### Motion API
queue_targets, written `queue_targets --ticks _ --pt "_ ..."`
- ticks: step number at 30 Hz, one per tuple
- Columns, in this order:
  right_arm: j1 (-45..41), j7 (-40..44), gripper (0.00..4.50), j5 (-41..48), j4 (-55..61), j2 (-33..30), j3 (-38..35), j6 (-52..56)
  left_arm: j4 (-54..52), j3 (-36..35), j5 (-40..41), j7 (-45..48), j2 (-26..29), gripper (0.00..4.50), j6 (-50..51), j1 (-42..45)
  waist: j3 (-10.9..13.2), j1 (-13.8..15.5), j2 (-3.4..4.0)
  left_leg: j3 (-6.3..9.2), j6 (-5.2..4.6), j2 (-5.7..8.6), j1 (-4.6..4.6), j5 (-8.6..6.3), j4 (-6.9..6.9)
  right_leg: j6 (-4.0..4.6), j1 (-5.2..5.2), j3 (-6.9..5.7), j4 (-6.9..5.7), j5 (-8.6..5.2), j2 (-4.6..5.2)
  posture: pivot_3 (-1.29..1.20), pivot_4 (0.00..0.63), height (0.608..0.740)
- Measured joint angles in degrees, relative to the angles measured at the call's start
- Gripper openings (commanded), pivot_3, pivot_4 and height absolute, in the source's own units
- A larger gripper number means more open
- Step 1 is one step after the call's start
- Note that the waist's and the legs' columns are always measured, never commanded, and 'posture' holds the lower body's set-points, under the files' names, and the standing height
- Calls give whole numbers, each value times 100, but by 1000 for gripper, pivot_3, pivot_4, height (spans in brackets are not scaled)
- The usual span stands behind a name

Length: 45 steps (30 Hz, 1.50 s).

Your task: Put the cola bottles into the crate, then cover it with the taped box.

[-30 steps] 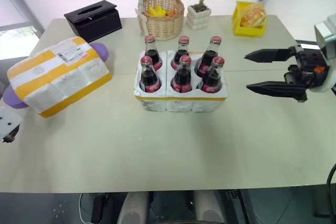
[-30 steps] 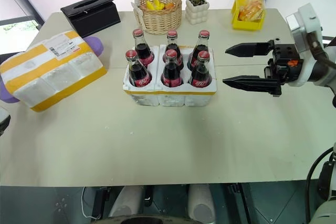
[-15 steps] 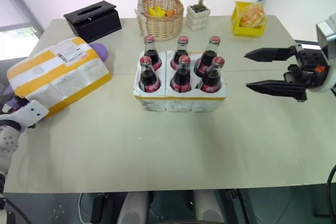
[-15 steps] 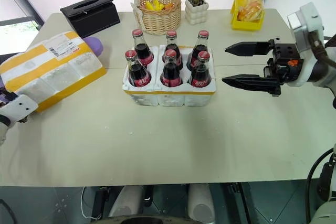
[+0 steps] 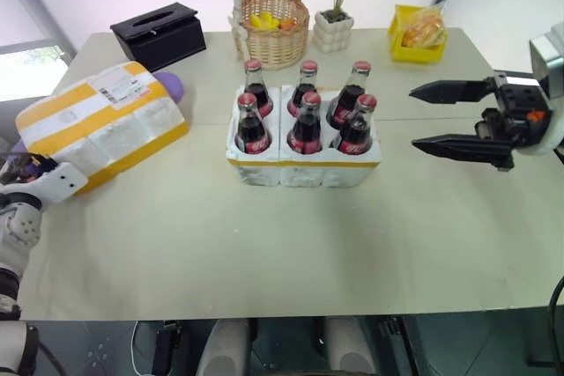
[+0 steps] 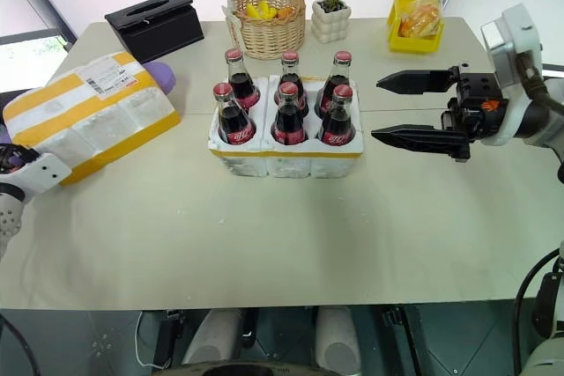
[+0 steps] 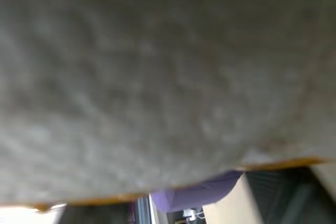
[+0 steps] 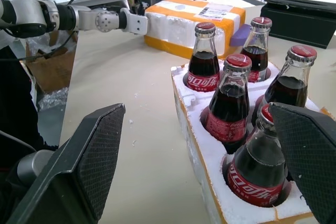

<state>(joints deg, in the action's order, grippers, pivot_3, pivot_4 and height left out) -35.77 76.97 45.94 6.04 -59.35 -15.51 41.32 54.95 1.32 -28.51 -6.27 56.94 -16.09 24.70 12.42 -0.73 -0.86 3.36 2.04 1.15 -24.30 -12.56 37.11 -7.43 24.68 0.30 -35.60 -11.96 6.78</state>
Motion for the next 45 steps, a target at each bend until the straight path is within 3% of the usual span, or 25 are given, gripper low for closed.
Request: queue_targets --ticks 2,7,12,16,20,26,34,45 --pt "4 -14 4500 1 31 0 0 0 31 -7 50 -14 133 527 -48 84 0 -3 0 -1 0 0 1 0 0 0 0 0 0 0 0 0 150 740" --pt "25 -53 4500 -7 37 0 0 -8 104 -12 156 21 208 513 -60 91 -1 -2 -1 0 0 -1 0 0 0 0 0 0 0 0 -1 0 150 740" --pt "135 -27 4500 -60 -49 -106 0 6 -320 -215 422 410 716 513 -69 178 -2 7 -7 0 1 0 -5 0 1 0 1 -1 3 0 0 0 150 740" --pt "172 12 4500 -197 -316 -319 -38 -30 -1178 -502 829 1124 1114 513 -49 695 -4 50 -10 0 3 0 -7 0 2 2 -5 -4 14 0 2 0 150 740" --pt "387 -4 4500 -435 -492 -331 -51 -273 -2081 -507 1136 1913 1091 513 221 1516 -4 52 -11 -5 2 0 -7 1 3 0 -8 -4 15 0 2 0 150 740" --pt "762 26 4500 -589 -801 -340 -118 -388 -3491 -186 1302 3043 518 513 856 2267 -4 -13 -9 -6 0 1 -6 3 5 -8 -10 -2 8 3 0 0 150 740" --pt "1011 -99 4500 -640 -872 -340 -320 -438 -5429 535 1102 4100 -311 513 1799 2520 -4 -39 -9 -5 -2 0 -4 4 12 -11 -11 3 5 5 -4 0 150 740" --pt "1015 -276 4500 -632 -913 -220 -351 -448 -6190 1381 -102 4487 -998 513 2216 2565 -3 -17 -10 -4 -3 1 -4 5 16 -12 -14 5 5 5 -6 0 150 740"
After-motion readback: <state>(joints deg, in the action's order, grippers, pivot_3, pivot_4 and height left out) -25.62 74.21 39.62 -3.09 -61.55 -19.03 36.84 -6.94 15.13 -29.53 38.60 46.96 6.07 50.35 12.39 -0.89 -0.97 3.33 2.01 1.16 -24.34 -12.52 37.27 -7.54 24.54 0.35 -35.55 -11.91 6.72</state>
